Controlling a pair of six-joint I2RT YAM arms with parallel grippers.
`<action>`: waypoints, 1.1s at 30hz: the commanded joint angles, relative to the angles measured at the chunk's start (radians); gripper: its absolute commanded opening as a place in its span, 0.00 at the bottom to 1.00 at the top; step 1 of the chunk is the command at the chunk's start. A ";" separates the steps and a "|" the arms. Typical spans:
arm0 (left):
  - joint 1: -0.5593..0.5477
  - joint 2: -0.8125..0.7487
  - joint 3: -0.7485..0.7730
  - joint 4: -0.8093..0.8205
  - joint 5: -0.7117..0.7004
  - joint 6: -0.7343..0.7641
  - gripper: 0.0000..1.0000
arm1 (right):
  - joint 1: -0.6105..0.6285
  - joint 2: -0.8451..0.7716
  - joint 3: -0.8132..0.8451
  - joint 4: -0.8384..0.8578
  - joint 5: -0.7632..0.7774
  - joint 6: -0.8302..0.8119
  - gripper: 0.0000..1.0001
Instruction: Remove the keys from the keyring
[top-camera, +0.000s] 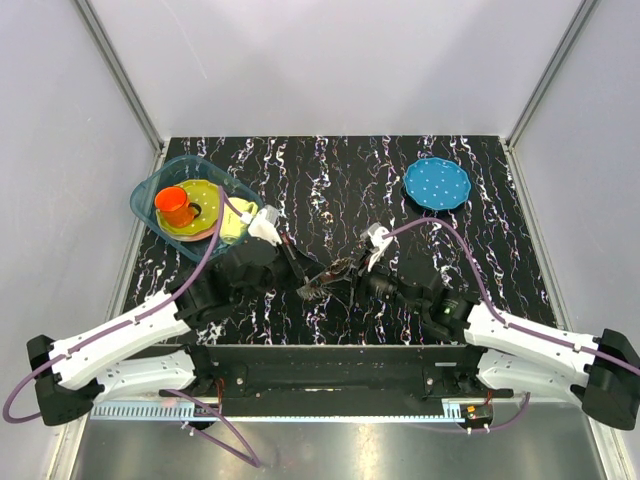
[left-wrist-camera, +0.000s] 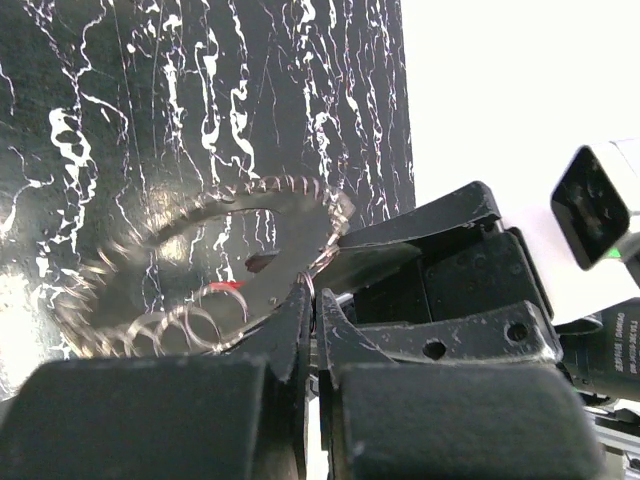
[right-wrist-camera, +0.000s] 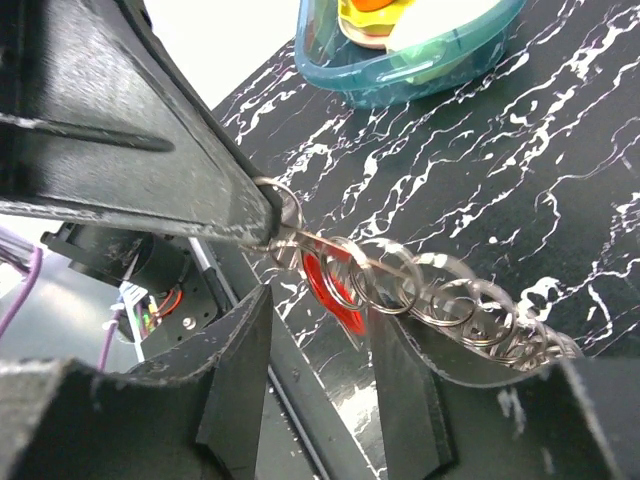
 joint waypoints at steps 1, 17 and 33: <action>-0.001 -0.026 -0.023 0.137 0.070 -0.078 0.00 | 0.049 0.005 0.008 0.084 0.145 -0.120 0.50; 0.001 -0.055 -0.035 0.119 0.011 -0.069 0.00 | 0.071 0.028 -0.023 0.168 0.127 -0.169 0.17; 0.010 -0.061 -0.040 0.151 -0.019 0.120 0.12 | 0.069 -0.133 0.071 -0.167 -0.103 -0.227 0.00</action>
